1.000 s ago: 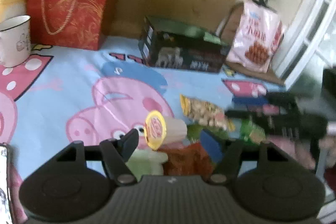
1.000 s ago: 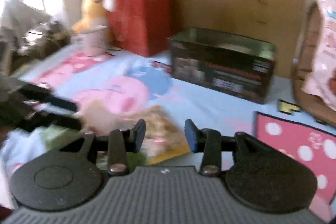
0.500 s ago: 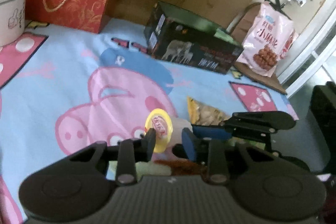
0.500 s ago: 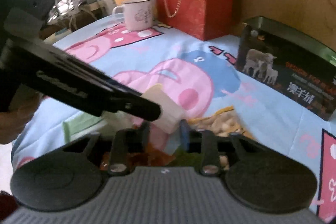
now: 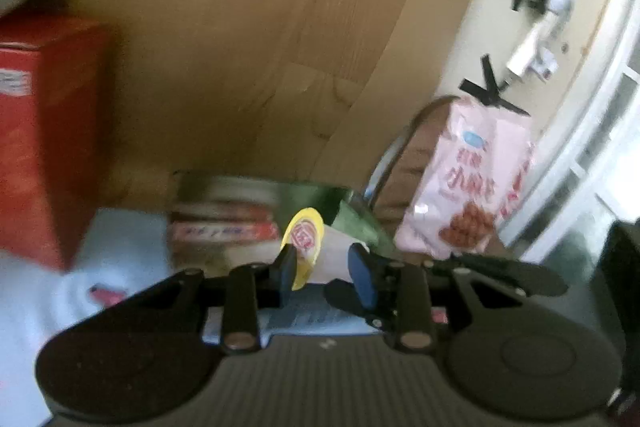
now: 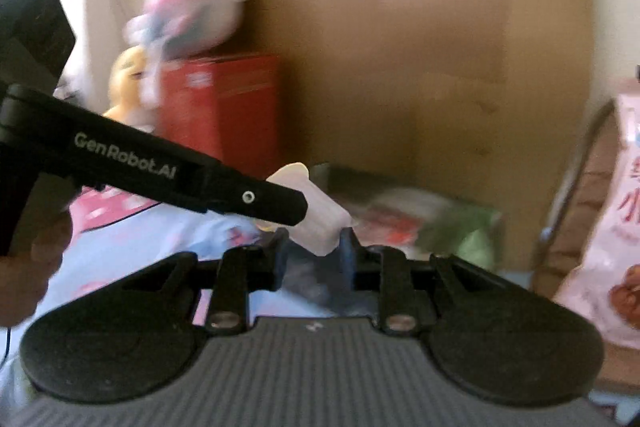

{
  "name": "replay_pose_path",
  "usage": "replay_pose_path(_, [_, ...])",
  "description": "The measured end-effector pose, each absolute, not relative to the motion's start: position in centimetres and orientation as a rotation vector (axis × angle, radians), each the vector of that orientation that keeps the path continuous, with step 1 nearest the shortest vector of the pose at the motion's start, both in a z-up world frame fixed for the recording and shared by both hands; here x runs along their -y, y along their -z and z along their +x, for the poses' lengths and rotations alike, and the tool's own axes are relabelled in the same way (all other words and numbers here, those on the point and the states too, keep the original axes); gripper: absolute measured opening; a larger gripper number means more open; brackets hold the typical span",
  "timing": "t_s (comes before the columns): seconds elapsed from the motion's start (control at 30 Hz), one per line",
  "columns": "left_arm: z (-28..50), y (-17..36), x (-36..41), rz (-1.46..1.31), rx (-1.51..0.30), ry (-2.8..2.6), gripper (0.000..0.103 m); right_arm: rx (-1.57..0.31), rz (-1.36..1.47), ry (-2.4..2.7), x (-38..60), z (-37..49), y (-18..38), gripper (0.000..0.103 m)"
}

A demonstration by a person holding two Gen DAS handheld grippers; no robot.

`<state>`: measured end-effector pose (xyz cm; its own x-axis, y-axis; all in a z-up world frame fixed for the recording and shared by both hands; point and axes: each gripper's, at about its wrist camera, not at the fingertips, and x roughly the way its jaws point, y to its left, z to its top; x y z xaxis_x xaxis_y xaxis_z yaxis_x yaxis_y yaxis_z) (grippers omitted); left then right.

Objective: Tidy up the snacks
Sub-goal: 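Carry the yellow-lidded cup into the black tin box and release it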

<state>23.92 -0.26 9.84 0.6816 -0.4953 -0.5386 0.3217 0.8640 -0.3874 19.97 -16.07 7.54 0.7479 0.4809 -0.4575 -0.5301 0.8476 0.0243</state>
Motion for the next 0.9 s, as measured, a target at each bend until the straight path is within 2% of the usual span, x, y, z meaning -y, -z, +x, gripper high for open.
replay_pose_path(0.17, [29.0, -6.8, 3.6, -0.310, -0.745, 0.452, 0.029, -0.502, -0.154, -0.468, 17.3, 23.6, -5.7, 0.031])
replay_pose_path(0.2, [29.6, -6.3, 4.0, -0.321, -0.753, 0.445, 0.032, -0.499, -0.169, -0.451, 17.4, 24.0, -5.2, 0.031])
replay_pose_path(0.3, [30.4, -5.7, 4.5, -0.322, -0.753, 0.430, 0.040, -0.488, -0.183, -0.410, 17.6, 24.7, -4.5, 0.032])
replay_pose_path(0.43, [29.3, -6.6, 3.5, -0.340, -0.739, 0.436, 0.040, -0.474, -0.120, -0.422, 18.9, 23.8, -5.2, 0.032])
replay_pose_path(0.63, [21.9, -9.5, -1.1, -0.303, -0.691, 0.460, 0.040, -0.494, -0.007, -0.521, 20.5, 18.8, -6.7, 0.033])
replay_pose_path(0.67, [20.1, -9.7, -2.4, -0.299, -0.689, 0.459, 0.040, -0.507, 0.007, -0.549, 20.6, 17.6, -6.6, 0.036])
replay_pose_path(0.9, [8.4, -8.0, -11.6, -0.318, -0.719, 0.313, 0.041, -0.592, -0.037, -0.814, 17.1, 8.5, -4.4, 0.040])
